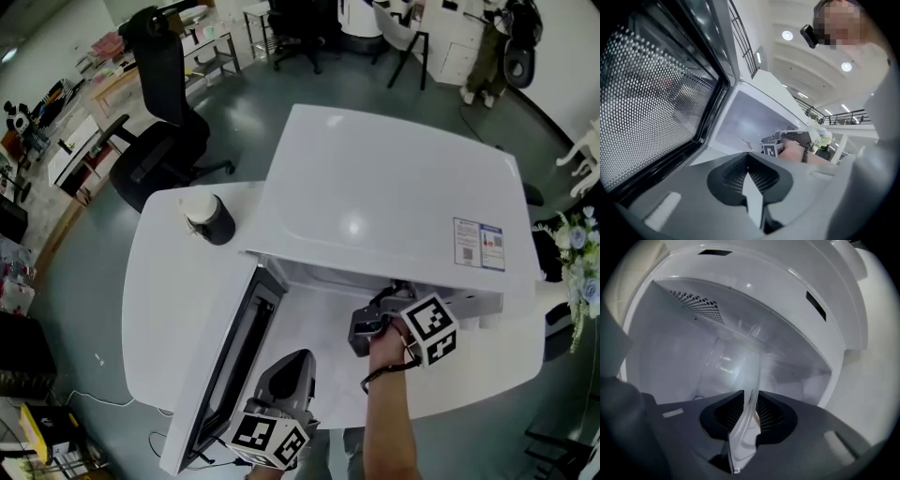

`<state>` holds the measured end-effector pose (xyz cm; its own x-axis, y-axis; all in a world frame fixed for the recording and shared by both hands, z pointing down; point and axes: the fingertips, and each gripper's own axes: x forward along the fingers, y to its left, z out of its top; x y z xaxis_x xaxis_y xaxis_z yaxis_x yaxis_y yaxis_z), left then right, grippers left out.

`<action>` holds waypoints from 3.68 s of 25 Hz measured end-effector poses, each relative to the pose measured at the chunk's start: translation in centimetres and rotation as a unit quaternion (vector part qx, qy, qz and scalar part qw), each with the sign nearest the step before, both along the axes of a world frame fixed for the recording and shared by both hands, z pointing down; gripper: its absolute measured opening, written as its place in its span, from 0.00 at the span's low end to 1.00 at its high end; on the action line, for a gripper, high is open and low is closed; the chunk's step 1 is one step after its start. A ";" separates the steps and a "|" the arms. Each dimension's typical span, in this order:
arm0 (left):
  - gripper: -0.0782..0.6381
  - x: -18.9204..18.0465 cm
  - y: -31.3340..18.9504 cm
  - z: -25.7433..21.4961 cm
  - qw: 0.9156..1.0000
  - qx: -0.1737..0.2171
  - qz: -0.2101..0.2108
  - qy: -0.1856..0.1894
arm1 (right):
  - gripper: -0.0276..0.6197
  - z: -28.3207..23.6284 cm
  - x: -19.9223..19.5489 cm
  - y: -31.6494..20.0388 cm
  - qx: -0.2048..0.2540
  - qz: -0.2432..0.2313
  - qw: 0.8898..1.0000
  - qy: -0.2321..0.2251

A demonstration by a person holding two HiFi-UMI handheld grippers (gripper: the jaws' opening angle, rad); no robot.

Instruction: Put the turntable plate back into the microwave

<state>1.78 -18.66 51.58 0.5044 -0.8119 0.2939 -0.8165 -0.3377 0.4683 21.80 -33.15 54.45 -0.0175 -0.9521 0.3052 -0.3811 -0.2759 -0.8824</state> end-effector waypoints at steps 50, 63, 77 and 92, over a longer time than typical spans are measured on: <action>0.11 0.2 1.9 -0.9 1.000 0.003 0.000 0.024 | 0.32 1.8 -1.4 1.3 -0.146 -0.129 0.969 0.150; 0.11 0.6 2.8 -1.5 1.000 0.007 0.002 0.028 | 0.32 1.7 -1.1 2.7 -0.159 -0.138 0.963 0.166; 0.11 1.1 3.8 -1.7 1.000 0.007 -0.001 0.024 | 0.32 1.8 -1.1 4.2 -0.151 -0.150 0.964 0.162; 0.11 1.0 4.2 -3.3 1.000 0.003 -0.015 -0.002 | 0.32 -0.8 -3.0 7.2 -0.129 -0.216 0.943 0.217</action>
